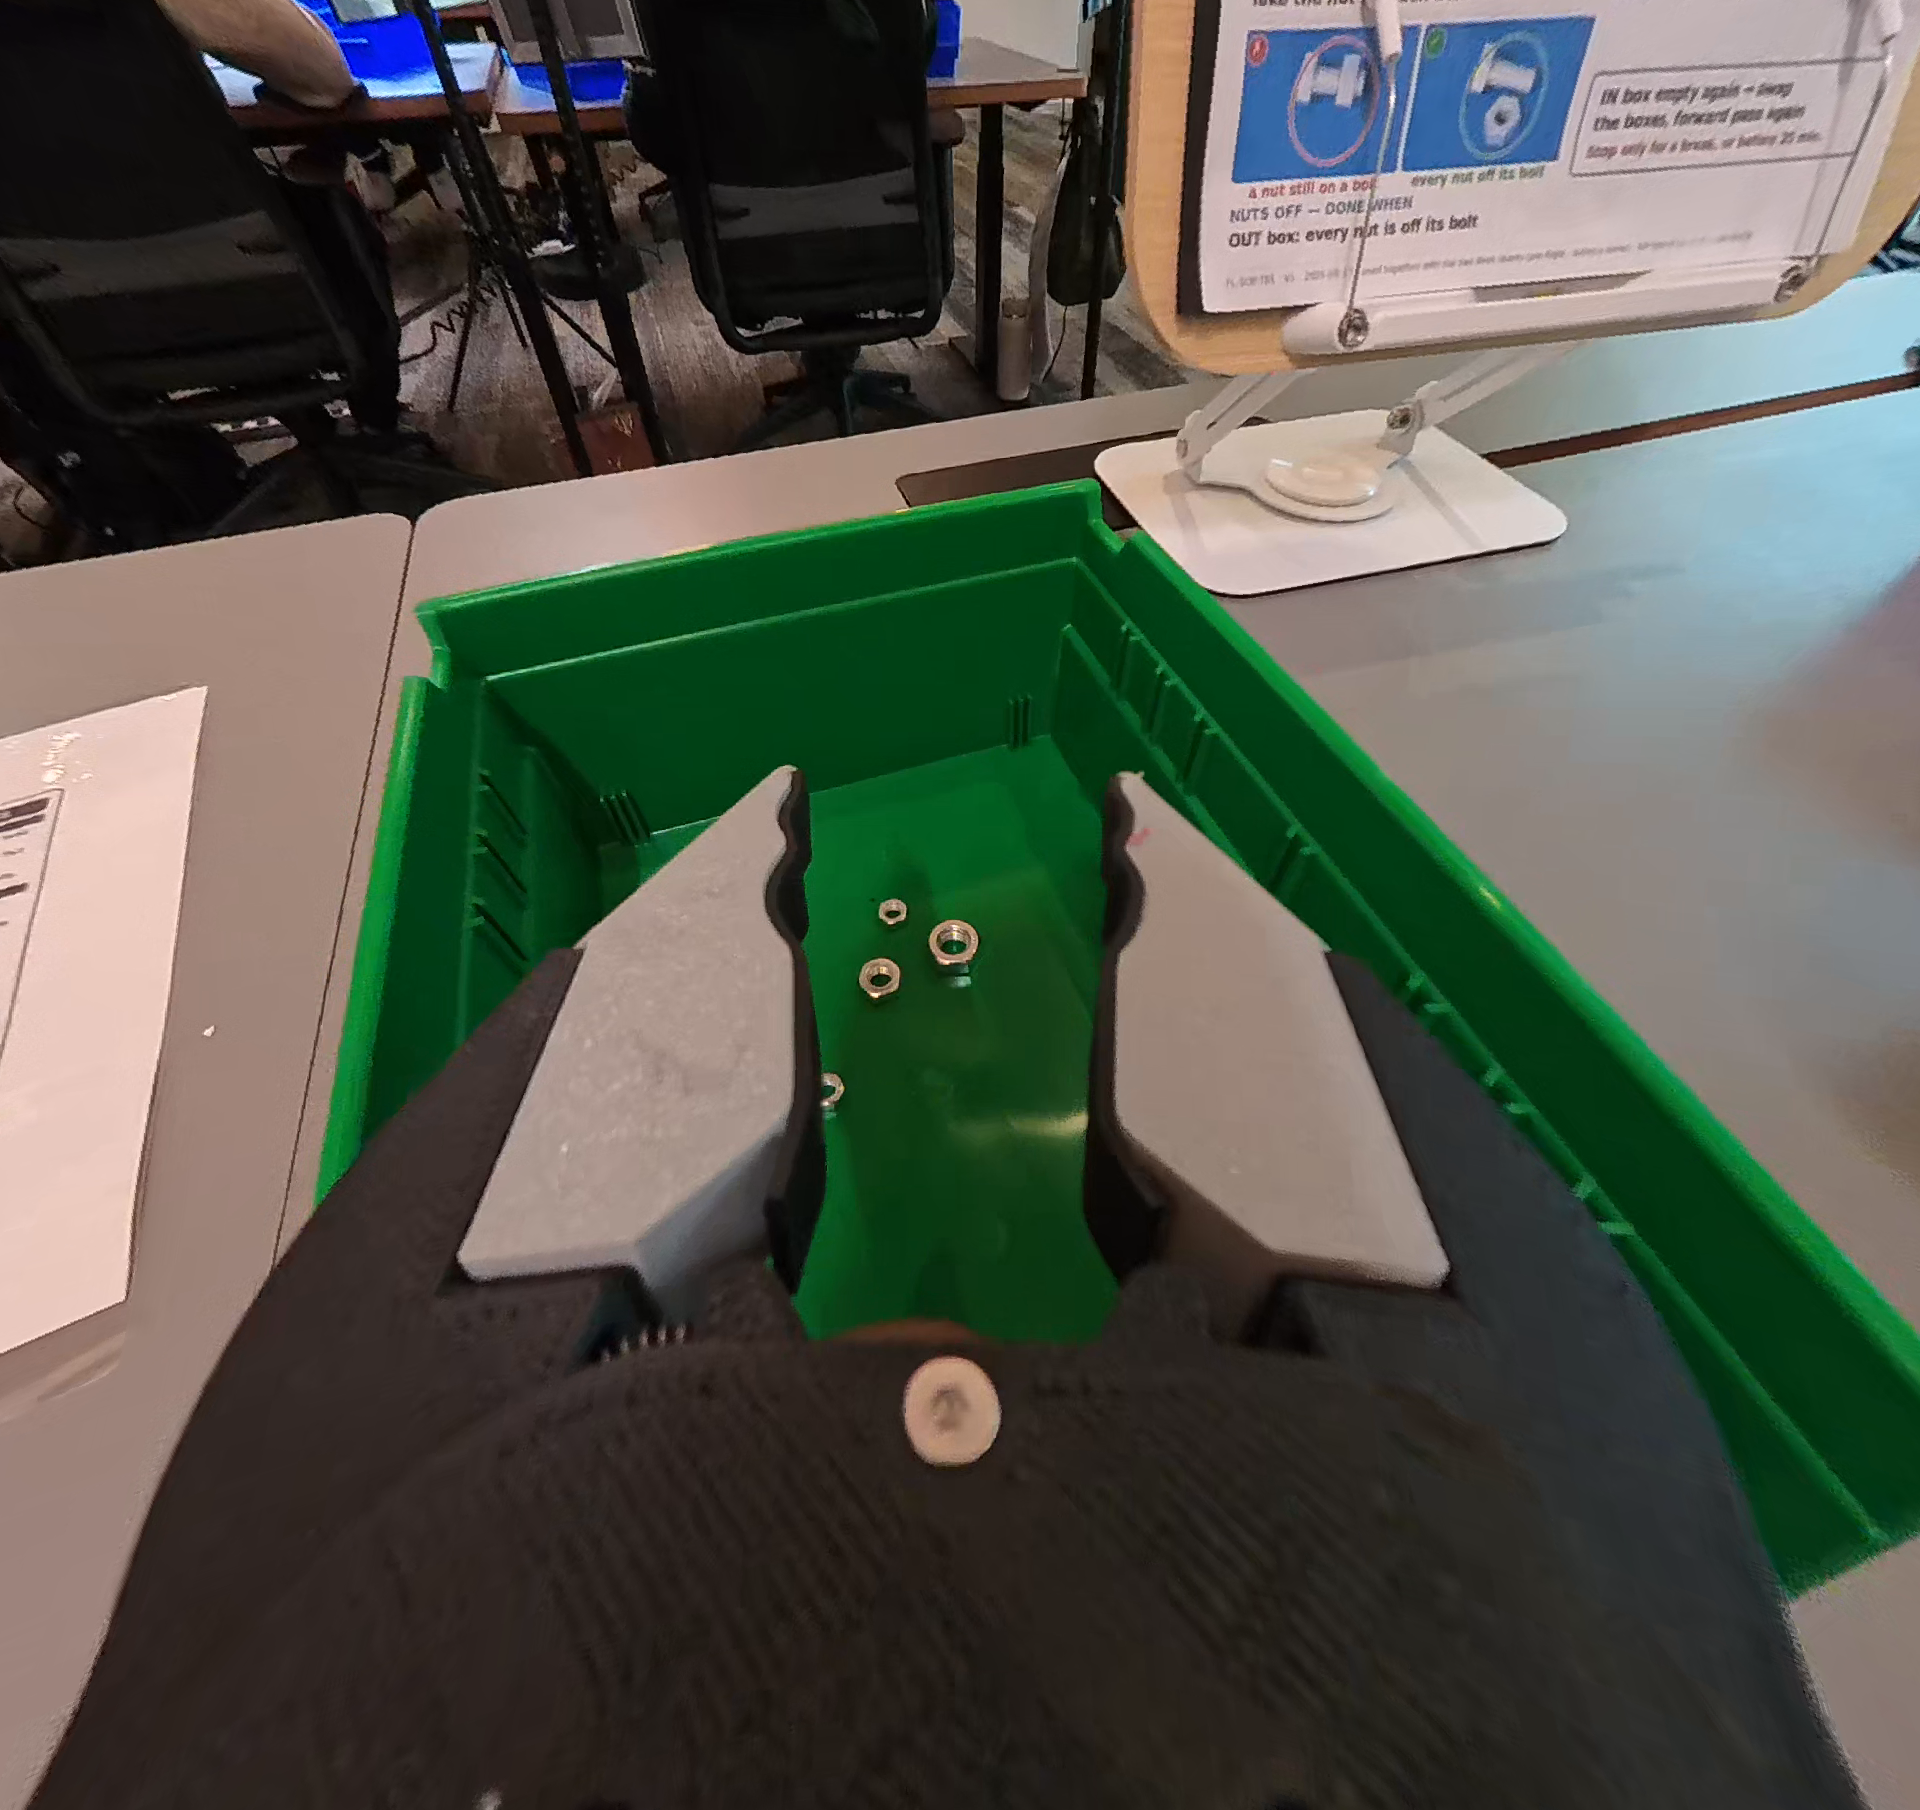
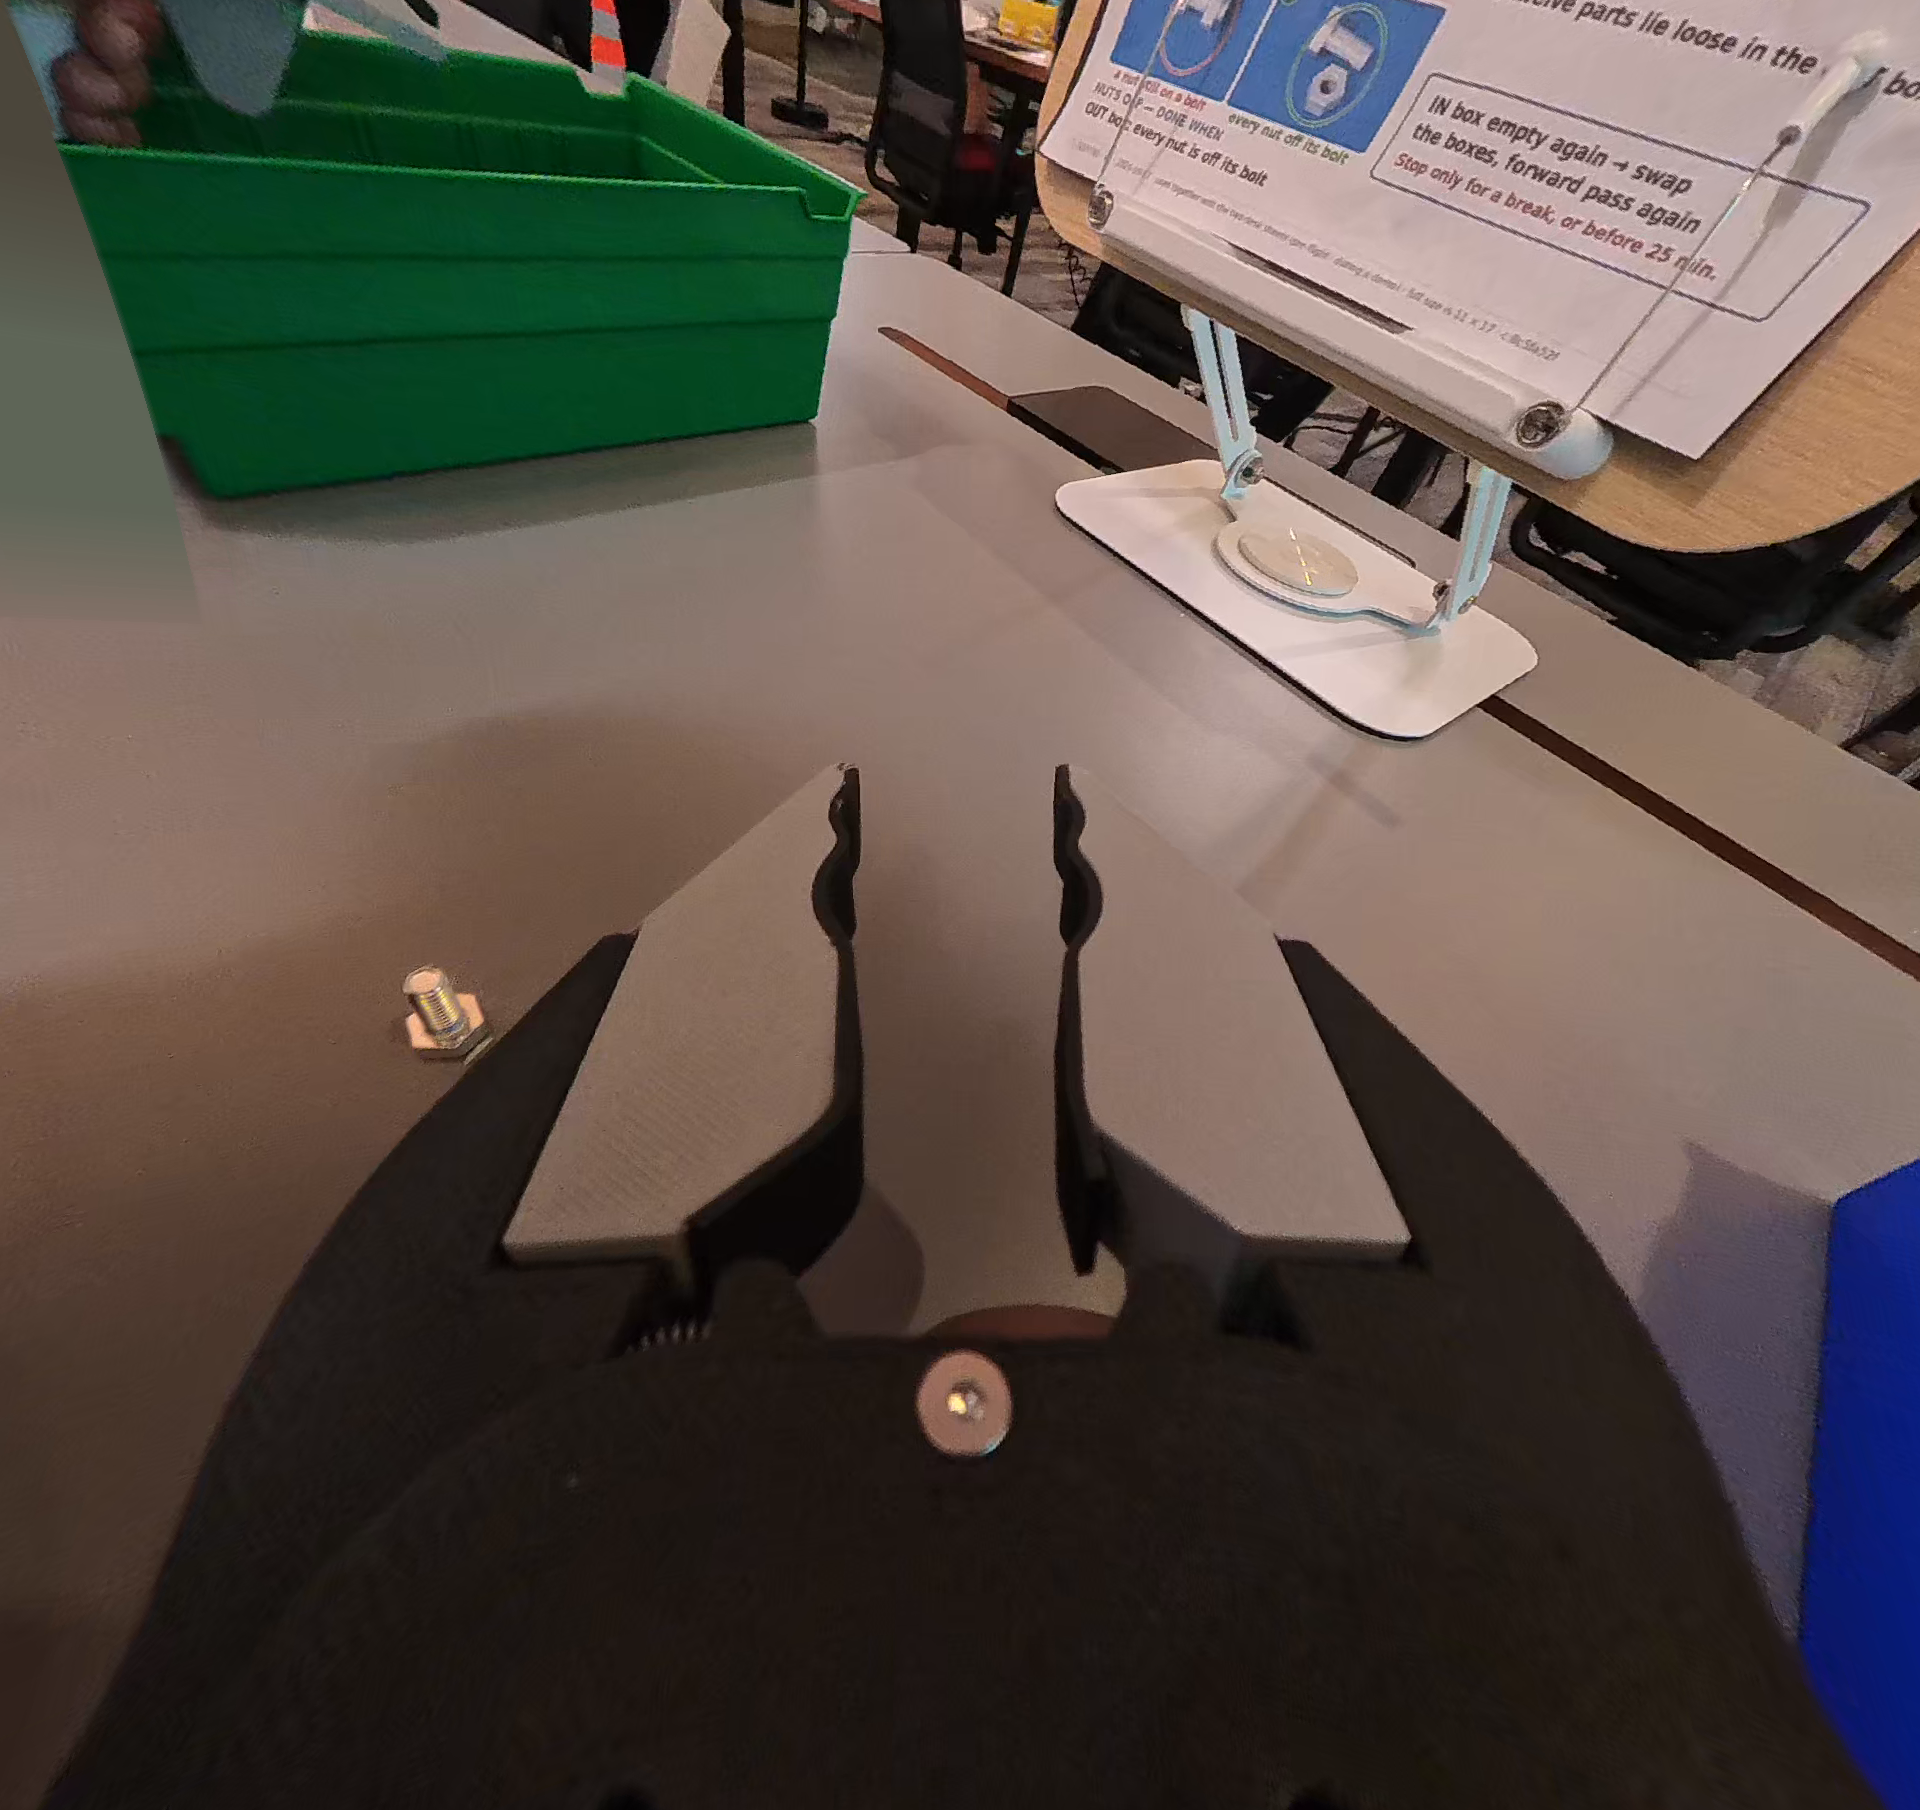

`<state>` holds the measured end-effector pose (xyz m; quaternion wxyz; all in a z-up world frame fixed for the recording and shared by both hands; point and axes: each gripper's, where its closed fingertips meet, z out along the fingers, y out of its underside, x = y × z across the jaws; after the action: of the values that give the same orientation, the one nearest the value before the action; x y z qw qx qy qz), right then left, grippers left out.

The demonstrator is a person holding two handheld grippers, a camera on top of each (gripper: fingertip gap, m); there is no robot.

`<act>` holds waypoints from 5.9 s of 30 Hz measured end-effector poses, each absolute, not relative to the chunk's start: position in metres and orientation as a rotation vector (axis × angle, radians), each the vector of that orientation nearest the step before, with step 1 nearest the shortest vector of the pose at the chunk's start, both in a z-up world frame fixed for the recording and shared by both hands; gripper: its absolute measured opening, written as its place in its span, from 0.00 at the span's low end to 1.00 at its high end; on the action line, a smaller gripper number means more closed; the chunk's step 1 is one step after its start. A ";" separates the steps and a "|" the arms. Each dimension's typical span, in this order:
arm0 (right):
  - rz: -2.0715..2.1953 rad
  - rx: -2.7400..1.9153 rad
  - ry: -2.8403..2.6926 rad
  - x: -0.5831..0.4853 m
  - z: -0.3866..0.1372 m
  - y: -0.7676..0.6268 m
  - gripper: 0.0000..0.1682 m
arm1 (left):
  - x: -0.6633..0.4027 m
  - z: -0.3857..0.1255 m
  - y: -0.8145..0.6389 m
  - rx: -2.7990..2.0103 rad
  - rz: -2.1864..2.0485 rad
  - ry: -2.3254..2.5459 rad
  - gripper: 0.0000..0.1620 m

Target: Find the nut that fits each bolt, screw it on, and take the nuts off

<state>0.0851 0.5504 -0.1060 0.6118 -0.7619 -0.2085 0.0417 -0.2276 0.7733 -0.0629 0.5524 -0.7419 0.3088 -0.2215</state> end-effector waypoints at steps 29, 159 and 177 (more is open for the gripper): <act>0.204 -1.811 -0.447 0.088 -0.118 0.558 0.19 | -0.240 -0.051 0.774 -1.728 -0.541 0.695 0.36; 0.192 -1.754 -0.635 0.054 -0.116 0.545 0.15 | -0.197 -0.088 0.775 -1.989 -0.336 1.172 0.08; 0.030 -1.730 -0.430 0.113 -0.071 0.530 0.11 | 0.061 -0.164 0.505 -1.554 -0.755 2.125 0.07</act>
<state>0.1127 0.5296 -0.0711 0.6281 -0.7551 -0.1877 0.0131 0.0610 0.5051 -0.1642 0.2000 -0.5561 0.7602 -0.2700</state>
